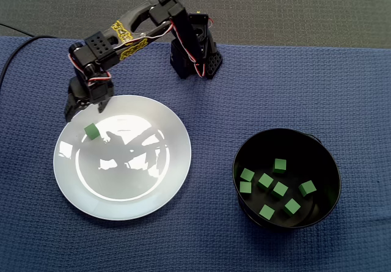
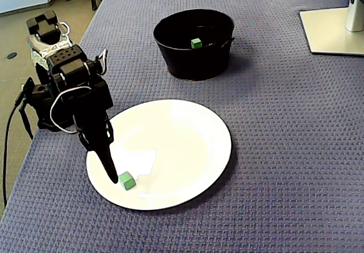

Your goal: Pick up the items on the white plate and put them in the black container.

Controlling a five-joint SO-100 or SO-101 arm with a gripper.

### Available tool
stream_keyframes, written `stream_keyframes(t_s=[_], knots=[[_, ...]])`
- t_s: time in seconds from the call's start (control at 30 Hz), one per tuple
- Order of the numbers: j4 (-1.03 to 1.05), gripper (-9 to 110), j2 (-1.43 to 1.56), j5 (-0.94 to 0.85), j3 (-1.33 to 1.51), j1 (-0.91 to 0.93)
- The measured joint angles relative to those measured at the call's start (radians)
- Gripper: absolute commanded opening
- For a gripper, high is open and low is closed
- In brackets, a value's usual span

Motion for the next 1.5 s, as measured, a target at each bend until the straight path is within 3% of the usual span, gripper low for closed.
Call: stream_keyframes(t_s=[0.27, 0.83, 1.5], knots=[[-0.025, 30, -0.089, -0.081, -0.081, -0.012], [-0.060, 30, -0.166, -0.077, -0.052, -0.066], [-0.080, 5, -0.210, -0.095, -0.028, -0.080]])
